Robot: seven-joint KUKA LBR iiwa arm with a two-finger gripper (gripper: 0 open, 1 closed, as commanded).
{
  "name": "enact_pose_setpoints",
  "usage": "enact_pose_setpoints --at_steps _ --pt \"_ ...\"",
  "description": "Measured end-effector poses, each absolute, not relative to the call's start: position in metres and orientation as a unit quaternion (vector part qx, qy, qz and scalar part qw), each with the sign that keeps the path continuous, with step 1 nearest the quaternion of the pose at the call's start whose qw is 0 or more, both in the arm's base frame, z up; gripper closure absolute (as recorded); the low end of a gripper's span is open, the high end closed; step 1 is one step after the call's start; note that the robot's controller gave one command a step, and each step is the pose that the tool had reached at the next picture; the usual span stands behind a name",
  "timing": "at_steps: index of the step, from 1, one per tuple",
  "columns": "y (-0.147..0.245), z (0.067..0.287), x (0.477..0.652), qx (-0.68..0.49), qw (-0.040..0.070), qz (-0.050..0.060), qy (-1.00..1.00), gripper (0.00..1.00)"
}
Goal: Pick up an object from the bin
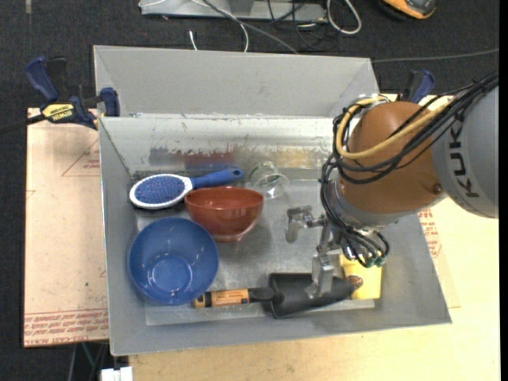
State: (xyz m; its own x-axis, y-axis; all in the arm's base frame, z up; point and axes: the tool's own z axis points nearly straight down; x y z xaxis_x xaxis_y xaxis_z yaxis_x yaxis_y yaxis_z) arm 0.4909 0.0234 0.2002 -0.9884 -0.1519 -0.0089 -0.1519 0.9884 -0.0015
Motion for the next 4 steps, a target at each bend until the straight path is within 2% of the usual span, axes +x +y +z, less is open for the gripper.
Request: enact_pose_setpoints --at_steps 1,2,3,4 --pt "0.012 0.125 0.489 0.002 0.004 0.0 1.0 0.0" --pt "0.022 0.104 0.488 0.012 0.0 -0.001 1.0 0.0" --pt "0.029 0.104 0.493 -0.055 0.005 0.0 0.998 0.0" --pt "0.029 0.079 0.492 -0.051 0.006 0.0 0.999 0.0"
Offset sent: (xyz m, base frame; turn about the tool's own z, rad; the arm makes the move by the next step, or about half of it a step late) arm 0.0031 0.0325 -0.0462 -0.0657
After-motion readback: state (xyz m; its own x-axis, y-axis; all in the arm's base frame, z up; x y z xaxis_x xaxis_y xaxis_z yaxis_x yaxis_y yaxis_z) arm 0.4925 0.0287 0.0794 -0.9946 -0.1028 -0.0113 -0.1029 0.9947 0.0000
